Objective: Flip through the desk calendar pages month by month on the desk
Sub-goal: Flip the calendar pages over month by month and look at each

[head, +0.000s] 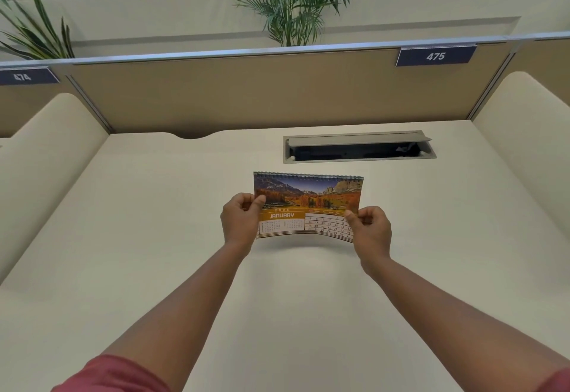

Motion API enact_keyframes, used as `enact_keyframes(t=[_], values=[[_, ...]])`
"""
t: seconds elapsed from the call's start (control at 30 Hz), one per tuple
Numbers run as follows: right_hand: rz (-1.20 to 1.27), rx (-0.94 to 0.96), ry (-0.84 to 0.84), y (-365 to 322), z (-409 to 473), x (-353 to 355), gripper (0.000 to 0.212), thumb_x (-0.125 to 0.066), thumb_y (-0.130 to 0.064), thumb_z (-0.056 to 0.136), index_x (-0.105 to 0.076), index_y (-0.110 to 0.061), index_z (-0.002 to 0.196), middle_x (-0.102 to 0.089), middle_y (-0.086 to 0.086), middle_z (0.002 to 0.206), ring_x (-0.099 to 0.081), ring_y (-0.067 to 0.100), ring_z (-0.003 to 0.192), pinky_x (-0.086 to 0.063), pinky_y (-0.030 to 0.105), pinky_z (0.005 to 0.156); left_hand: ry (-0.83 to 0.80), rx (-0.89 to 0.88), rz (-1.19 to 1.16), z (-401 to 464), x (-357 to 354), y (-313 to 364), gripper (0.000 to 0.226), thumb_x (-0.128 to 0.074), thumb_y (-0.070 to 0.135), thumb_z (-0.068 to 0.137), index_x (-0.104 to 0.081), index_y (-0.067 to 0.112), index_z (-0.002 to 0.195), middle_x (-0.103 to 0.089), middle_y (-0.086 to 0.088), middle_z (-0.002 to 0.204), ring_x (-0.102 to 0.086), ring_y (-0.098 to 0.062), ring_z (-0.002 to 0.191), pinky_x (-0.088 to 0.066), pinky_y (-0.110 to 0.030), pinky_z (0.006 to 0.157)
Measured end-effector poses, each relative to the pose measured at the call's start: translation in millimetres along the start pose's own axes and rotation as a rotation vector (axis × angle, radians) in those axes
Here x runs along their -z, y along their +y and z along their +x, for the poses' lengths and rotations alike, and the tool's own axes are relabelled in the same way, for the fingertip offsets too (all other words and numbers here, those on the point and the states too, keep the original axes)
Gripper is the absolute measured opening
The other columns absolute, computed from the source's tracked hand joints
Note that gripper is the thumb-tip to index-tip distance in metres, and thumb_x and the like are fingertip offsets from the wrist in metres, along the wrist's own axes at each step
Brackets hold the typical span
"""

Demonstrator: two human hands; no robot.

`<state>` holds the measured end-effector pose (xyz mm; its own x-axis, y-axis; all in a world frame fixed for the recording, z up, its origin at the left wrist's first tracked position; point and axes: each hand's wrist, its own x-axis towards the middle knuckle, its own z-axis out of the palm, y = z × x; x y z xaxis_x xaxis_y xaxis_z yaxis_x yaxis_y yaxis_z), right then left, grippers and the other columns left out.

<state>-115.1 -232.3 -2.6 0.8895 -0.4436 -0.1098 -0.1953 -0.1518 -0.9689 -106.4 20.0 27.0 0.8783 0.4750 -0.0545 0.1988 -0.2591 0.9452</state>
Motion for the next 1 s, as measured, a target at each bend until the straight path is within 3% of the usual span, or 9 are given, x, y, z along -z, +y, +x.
enact_keyframes(t=[0.1,0.2,0.33,0.5,0.6,0.7,0.8,0.9,1.0], values=[[0.007,-0.018,-0.009,0,2,1,0.024,-0.08,-0.02,0.088,-0.058,-0.015,0.081,-0.062,0.005,0.078,-0.057,0.02,0.072,-0.054,0.039,0.068,0.012,0.021,-0.019,0,0,-1,0.017,-0.081,0.022,0.086,-0.068,0.02,0.076,-0.07,0.009,0.066,-0.068,-0.008,0.064,-0.051,-0.019,0.053],[-0.007,-0.017,-0.004,1,2,0,0.023,-0.081,-0.02,0.087,-0.06,-0.013,0.081,-0.058,0.003,0.072,-0.055,0.018,0.067,-0.056,0.04,0.067,0.015,0.028,-0.013,0,-2,0,0.016,-0.082,0.019,0.085,-0.069,0.02,0.076,-0.072,0.009,0.063,-0.072,-0.012,0.068,-0.053,-0.021,0.055],[-0.027,0.012,0.01,1,0,-1,0.023,-0.081,-0.018,0.087,-0.06,-0.017,0.081,-0.057,-0.002,0.06,-0.056,0.015,0.061,-0.053,0.031,0.063,0.052,0.015,0.009,-1,-5,4,0.014,-0.082,0.019,0.086,-0.068,0.021,0.085,-0.072,0.004,0.066,-0.073,-0.014,0.072,-0.053,-0.024,0.056],[-0.021,0.056,0.039,0,-2,0,0.022,-0.081,-0.02,0.087,-0.06,-0.019,0.083,-0.069,0.0,0.082,-0.067,0.019,0.077,-0.053,0.03,0.065,0.082,-0.012,0.045,-2,-5,2,0.022,-0.081,0.02,0.086,-0.061,0.021,0.079,-0.072,-0.001,0.07,-0.073,-0.019,0.071,-0.058,-0.031,0.059],[-0.013,0.082,0.065,-2,-6,-1,0.024,-0.08,-0.028,0.088,-0.061,-0.014,0.087,-0.064,0.005,0.101,-0.065,0.021,0.088,-0.055,0.036,0.072,0.08,-0.017,0.051,-4,-4,0,0.02,-0.078,0.024,0.09,-0.061,0.019,0.079,-0.075,-0.004,0.086,-0.073,-0.021,0.081,-0.063,-0.039,0.066],[0.063,0.026,0.011,-11,-6,0,0.033,-0.072,-0.034,0.094,-0.059,-0.011,0.074,-0.062,0.005,0.079,-0.06,0.022,0.07,-0.051,0.033,0.06,0.059,-0.02,0.008,-5,-5,1,0.025,-0.068,0.031,0.097,-0.064,0.013,0.08,-0.069,-0.007,0.112,-0.068,-0.023,0.099,-0.06,-0.041,0.08],[0.332,-0.16,-0.176,-25,2,9,0.029,-0.065,-0.026,0.096,-0.064,-0.007,0.074,-0.066,0.009,0.067,-0.069,0.029,0.061,-0.055,0.03,0.05,-0.053,0.09,-0.187,-4,2,8,0.039,-0.049,0.036,0.098,-0.065,0.011,0.073,-0.071,-0.008,0.081,-0.072,-0.023,0.071,-0.056,-0.034,0.059],[0.563,-0.311,-0.389,-35,11,20,0.033,-0.057,-0.029,0.087,-0.068,0.003,0.088,-0.066,0.02,0.076,-0.067,0.04,0.071,-0.057,0.042,0.067,-0.215,0.256,-0.532,2,14,17,0.039,-0.042,0.029,0.086,-0.073,0.009,0.072,-0.069,-0.012,0.069,-0.071,-0.029,0.06,-0.056,-0.031,0.056],[0.664,-0.324,-0.31,-40,20,24,0.013,-0.056,-0.023,0.077,-0.059,-0.012,0.071,-0.055,0.006,0.065,-0.047,0.024,0.063,-0.04,0.029,0.056,-0.341,0.301,-0.712,10,24,22,0.045,-0.038,0.023,0.087,-0.078,0.013,0.07,-0.072,-0.011,0.067,-0.07,-0.028,0.059,-0.058,-0.031,0.055]])
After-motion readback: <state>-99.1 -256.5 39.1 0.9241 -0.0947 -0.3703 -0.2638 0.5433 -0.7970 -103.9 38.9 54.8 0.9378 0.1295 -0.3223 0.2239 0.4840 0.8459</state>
